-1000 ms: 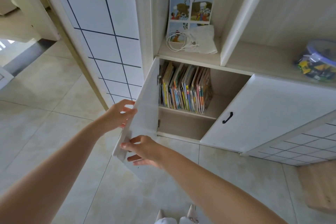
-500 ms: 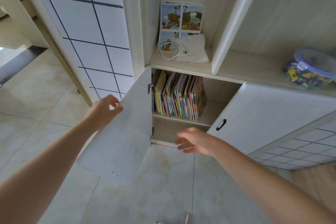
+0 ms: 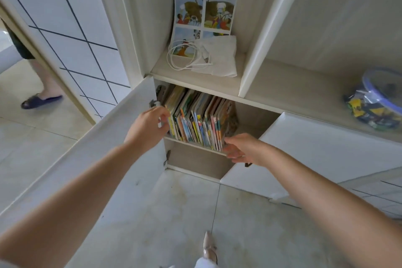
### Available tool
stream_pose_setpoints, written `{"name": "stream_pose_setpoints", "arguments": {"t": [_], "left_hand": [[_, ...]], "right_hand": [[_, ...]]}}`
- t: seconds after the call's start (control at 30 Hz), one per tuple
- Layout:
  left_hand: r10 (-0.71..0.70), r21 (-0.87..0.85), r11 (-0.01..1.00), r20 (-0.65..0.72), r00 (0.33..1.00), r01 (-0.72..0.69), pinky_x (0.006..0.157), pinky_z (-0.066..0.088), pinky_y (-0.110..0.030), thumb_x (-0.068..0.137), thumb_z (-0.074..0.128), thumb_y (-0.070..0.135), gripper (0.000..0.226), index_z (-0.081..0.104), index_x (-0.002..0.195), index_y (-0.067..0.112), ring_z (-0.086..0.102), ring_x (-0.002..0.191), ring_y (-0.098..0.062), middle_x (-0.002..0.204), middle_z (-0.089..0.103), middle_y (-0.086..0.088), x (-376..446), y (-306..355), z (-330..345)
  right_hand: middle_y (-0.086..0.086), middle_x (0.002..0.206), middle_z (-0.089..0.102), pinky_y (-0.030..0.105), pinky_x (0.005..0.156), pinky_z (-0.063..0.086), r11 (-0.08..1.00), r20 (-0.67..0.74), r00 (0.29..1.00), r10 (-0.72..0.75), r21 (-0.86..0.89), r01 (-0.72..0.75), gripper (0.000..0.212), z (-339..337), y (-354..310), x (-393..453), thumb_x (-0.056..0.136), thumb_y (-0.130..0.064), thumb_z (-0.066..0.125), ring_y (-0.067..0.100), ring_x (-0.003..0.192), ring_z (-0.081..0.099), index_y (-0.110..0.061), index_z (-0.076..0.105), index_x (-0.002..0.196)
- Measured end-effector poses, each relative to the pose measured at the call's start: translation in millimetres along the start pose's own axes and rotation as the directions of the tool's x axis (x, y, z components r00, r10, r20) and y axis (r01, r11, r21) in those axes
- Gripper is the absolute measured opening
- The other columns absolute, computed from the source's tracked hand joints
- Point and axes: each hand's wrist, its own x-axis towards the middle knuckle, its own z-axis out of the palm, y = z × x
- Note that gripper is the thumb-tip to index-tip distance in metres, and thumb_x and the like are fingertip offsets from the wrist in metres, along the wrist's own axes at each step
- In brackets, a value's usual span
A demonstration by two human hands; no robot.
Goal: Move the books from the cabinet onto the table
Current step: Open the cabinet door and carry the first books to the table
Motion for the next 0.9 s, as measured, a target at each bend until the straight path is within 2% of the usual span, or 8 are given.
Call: {"name": "stream_pose_setpoints", "arguments": {"t": [0.1,0.3,0.4,0.47,0.6,0.73,0.8,0.9], "left_hand": [[-0.148,-0.1,0.983,0.065,0.987,0.154,0.077,0.046,-0.027,0.09,0.06,0.011,0.025,0.062,0.114,0.016,0.058,0.092,-0.016,0.104,0.063,0.001,13.2,17.7,57.3],[-0.296,-0.302,0.891,0.179,0.938,0.338,0.081,0.043,-0.025,0.087,0.064,0.01,0.031,0.06,0.118,0.01,0.059,0.097,-0.015,0.112,0.063,-0.003,33.7,30.7,164.1],[-0.341,-0.348,0.847,0.221,0.914,0.401,0.092,0.044,-0.029,0.087,0.066,0.01,0.04,0.056,0.126,0.01,0.059,0.108,-0.019,0.124,0.061,-0.006,44.7,26.4,211.4],[-0.379,-0.387,0.81,0.228,0.897,0.441,0.1,0.041,-0.032,0.087,0.067,0.01,0.047,0.052,0.132,0.01,0.055,0.12,-0.023,0.131,0.056,-0.007,51.4,22.8,237.0],[-0.394,-0.437,0.783,0.203,0.896,0.443,0.111,0.037,-0.042,0.085,0.069,0.012,0.067,0.038,0.144,0.011,0.044,0.133,-0.025,0.147,0.043,-0.008,65.5,14.4,276.2],[-0.411,-0.487,0.756,0.168,0.896,0.438,0.111,0.037,-0.046,0.084,0.07,0.014,0.074,0.032,0.148,0.014,0.042,0.136,-0.023,0.149,0.041,-0.005,74.5,4.9,299.5],[-0.397,-0.54,0.728,0.171,0.902,0.422,0.109,0.039,-0.047,0.083,0.07,0.012,0.072,0.034,0.146,0.015,0.044,0.133,-0.022,0.145,0.045,-0.003,77.3,1.1,308.6],[-0.401,-0.605,0.688,0.143,0.905,0.401,0.107,0.041,-0.049,0.082,0.069,0.01,0.07,0.036,0.144,0.014,0.045,0.13,-0.023,0.142,0.046,-0.002,80.7,-1.4,317.3]], "right_hand": [[0.012,0.106,0.068,0.038,0.085,0.055,1.0,-0.003,1.0,-0.003,-0.017,0.003,0.036,-24.2,-7.6,29.4,0.093,-0.035,0.058,0.026,0.097,0.065,-0.006,0.06,0.113],[0.009,0.11,0.061,0.037,0.086,0.052,0.999,-0.021,1.0,-0.016,-0.041,0.015,0.029,-36.2,-18.8,99.1,0.096,-0.04,0.05,0.024,0.097,0.06,-0.014,0.053,0.109],[0.008,0.124,0.058,0.043,0.093,0.05,1.0,-0.053,0.999,-0.003,-0.013,0.002,0.039,-30.3,-22.9,137.9,0.093,-0.046,0.052,0.028,0.11,0.058,-0.019,0.048,0.121],[0.009,0.128,0.055,0.043,0.089,0.049,1.0,-0.065,0.998,0.007,0.002,-0.006,0.042,-25.0,-29.6,161.0,0.09,-0.05,0.055,0.03,0.113,0.056,-0.023,0.044,0.12],[0.01,0.135,0.05,0.052,0.093,0.048,0.996,-0.118,0.99,0.073,0.057,-0.066,0.072,-13.6,-47.7,201.1,0.08,-0.06,0.062,0.036,0.119,0.051,-0.018,0.042,0.135],[0.011,0.142,0.043,0.064,0.097,0.041,0.997,-0.138,0.988,0.07,0.029,-0.066,0.097,1.0,-61.0,229.0,0.072,-0.066,0.066,0.04,0.127,0.043,-0.015,0.029,0.145],[0.012,0.138,0.046,0.068,0.089,0.044,0.997,-0.141,0.987,0.079,0.025,-0.076,0.095,6.3,-63.9,239.8,0.071,-0.064,0.068,0.041,0.122,0.046,-0.015,0.03,0.143],[0.012,0.123,0.051,0.063,0.08,0.052,0.998,-0.155,0.987,0.046,-0.044,-0.054,0.077,7.1,-63.5,250.7,0.075,-0.056,0.067,0.037,0.113,0.051,-0.011,0.04,0.132]]}}
